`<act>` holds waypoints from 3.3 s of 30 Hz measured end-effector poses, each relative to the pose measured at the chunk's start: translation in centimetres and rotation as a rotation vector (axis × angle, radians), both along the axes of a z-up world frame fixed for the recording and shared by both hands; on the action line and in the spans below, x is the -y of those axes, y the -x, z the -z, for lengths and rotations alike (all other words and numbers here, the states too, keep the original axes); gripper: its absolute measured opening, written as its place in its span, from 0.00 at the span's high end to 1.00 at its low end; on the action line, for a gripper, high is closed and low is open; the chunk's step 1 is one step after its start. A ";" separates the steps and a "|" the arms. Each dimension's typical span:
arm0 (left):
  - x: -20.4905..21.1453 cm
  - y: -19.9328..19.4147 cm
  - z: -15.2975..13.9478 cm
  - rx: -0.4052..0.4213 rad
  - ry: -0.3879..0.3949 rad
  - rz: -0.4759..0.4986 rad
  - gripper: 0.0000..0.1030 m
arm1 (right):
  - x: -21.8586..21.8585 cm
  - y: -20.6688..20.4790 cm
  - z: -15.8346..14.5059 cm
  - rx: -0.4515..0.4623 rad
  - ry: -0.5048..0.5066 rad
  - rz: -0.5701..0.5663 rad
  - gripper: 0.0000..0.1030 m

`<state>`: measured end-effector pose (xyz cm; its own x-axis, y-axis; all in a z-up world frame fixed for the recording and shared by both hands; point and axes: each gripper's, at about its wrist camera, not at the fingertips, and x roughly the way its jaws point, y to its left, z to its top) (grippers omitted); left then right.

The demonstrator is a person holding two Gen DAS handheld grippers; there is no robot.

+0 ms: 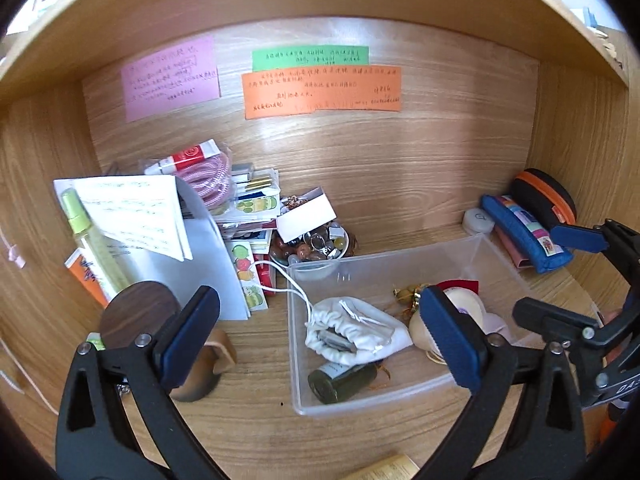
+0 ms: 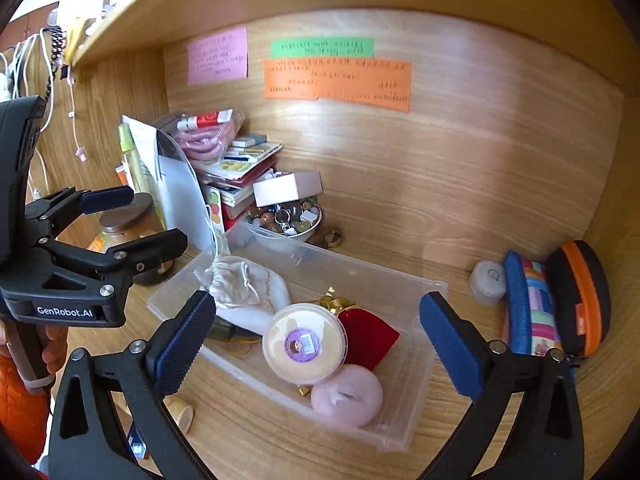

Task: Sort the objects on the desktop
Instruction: 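Withdraw both tools from the bin toward the gold bottle and small block, then grasp the gold lotion bottle with the left tool while the right tool grasps the small block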

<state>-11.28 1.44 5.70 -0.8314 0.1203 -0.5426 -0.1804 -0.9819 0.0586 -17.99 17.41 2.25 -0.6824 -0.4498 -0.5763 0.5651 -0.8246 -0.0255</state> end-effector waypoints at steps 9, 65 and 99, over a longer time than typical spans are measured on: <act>-0.2 -3.8 0.0 -0.011 0.004 0.007 0.01 | -1.8 -3.8 -0.8 -0.023 0.020 0.025 0.01; -0.5 -7.5 14.2 0.363 0.017 0.035 0.01 | -5.2 -13.7 13.3 0.233 -0.032 0.011 0.47; -4.9 -3.4 13.2 0.389 0.126 0.188 0.42 | -5.5 -9.3 10.5 0.135 -0.014 0.076 0.86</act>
